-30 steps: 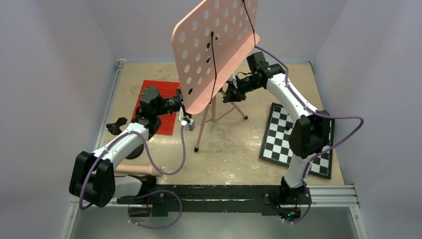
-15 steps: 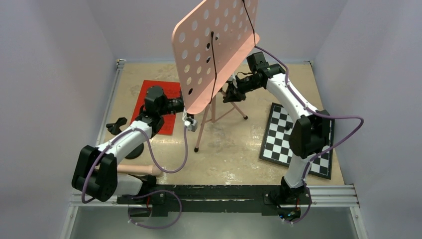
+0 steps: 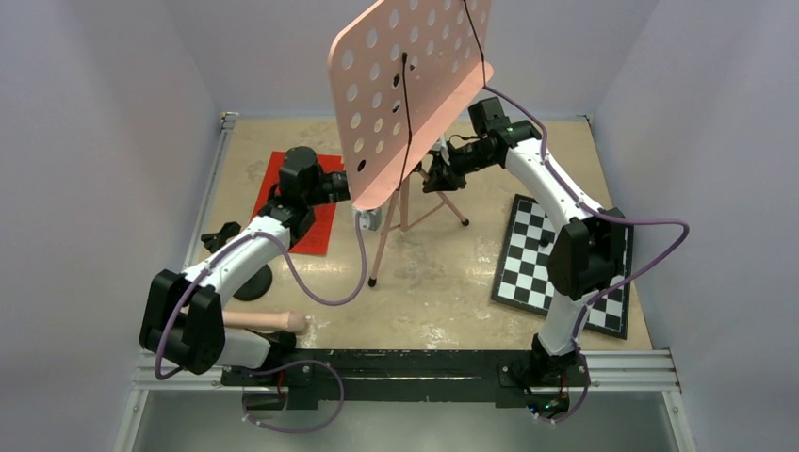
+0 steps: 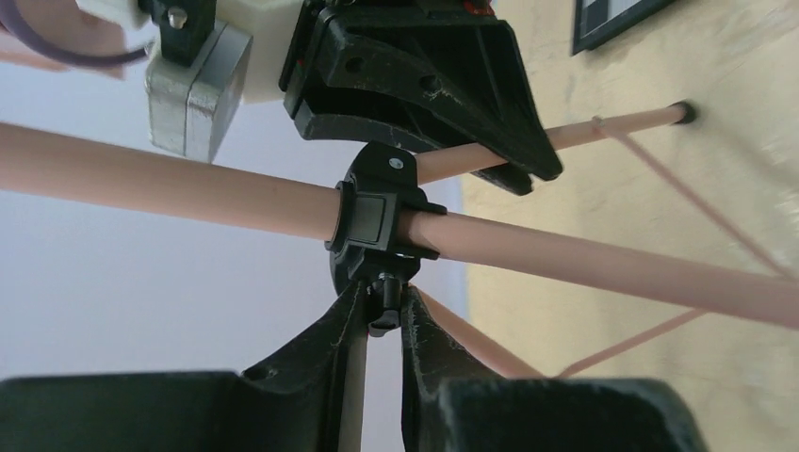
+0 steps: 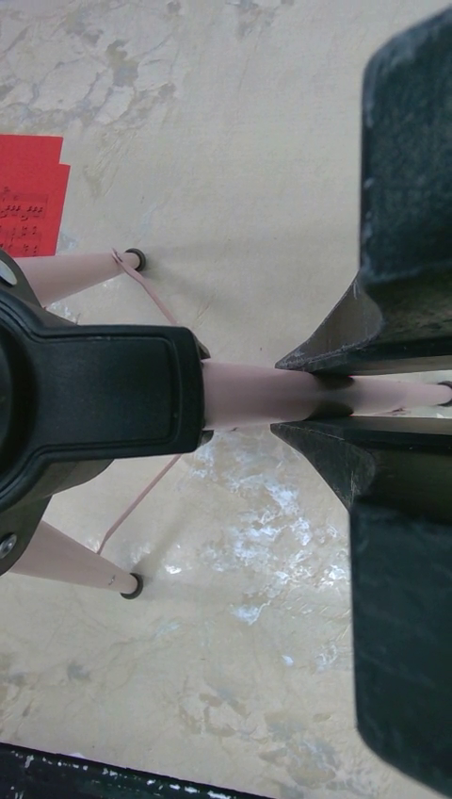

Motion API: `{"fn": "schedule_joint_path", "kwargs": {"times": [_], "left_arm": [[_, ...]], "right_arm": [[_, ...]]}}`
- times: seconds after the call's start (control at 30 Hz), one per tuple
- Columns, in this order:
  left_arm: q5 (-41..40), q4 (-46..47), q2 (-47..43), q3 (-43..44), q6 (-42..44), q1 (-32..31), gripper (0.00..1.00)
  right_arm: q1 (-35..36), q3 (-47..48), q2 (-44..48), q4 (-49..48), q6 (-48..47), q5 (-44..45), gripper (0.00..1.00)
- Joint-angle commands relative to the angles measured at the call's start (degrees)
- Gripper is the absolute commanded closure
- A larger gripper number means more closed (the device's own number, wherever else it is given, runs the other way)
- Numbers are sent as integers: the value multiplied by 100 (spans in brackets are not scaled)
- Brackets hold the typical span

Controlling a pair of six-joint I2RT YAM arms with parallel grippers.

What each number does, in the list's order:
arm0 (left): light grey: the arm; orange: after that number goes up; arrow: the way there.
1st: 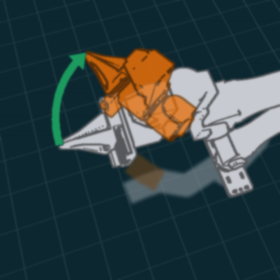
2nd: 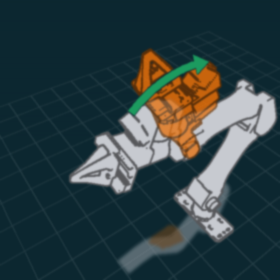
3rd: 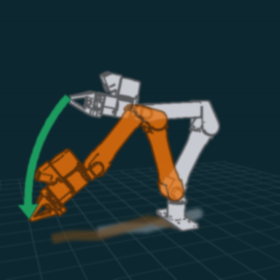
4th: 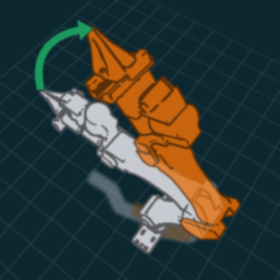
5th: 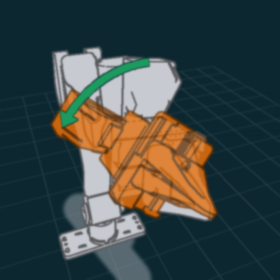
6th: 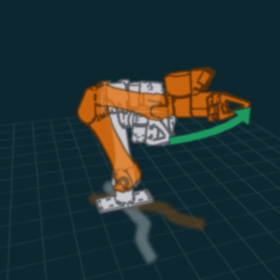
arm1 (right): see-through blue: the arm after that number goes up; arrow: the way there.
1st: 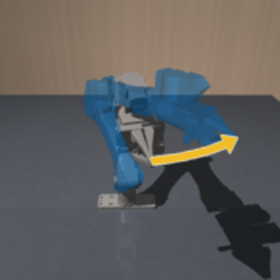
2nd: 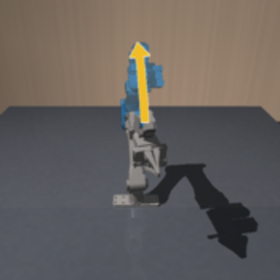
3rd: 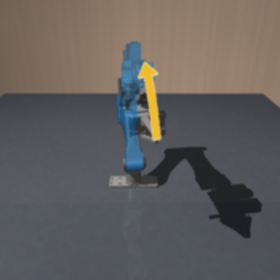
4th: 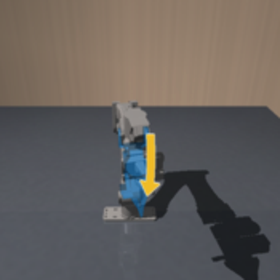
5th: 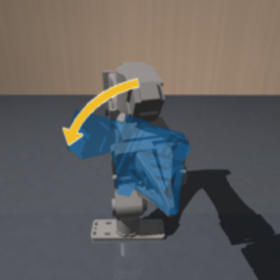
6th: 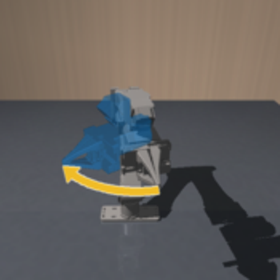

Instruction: Pack up the instrument practice props

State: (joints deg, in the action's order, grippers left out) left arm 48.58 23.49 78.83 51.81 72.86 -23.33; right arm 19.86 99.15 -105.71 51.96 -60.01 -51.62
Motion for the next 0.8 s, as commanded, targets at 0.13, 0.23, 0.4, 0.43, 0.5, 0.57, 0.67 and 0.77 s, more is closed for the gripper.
{"fn": "schedule_joint_path", "kwargs": {"times": [0.13,0.23,0.4,0.43,0.5,0.57,0.67,0.77], "left_arm": [[912,-2976,-426,1078,-2961,13,100],[1049,-2674,-534,770,-4473,25,100],[1191,-1028,-241,332,-7648,240,100],[1264,-749,-112,372,-8194,281,100],[1443,-44,223,453,-9399,380,100],[1704,708,647,525,-10674,456,100],[2327,2150,1538,634,-12698,621,100],[2770,3657,2624,1045,-14891,904,100]], "right_arm": [[-6,-40,15,-428,-201,757,100],[0,-28,-1,-476,-149,761,100],[-6,-36,-11,-478,-110,781,100],[-5,-44,-11,-465,-108,783,100],[-4,-72,5,-457,-108,793,100],[0,-129,30,-479,-103,793,100],[-2,-237,96,-615,-14,812,100],[2,-272,112,-650,16,806,100]]}}
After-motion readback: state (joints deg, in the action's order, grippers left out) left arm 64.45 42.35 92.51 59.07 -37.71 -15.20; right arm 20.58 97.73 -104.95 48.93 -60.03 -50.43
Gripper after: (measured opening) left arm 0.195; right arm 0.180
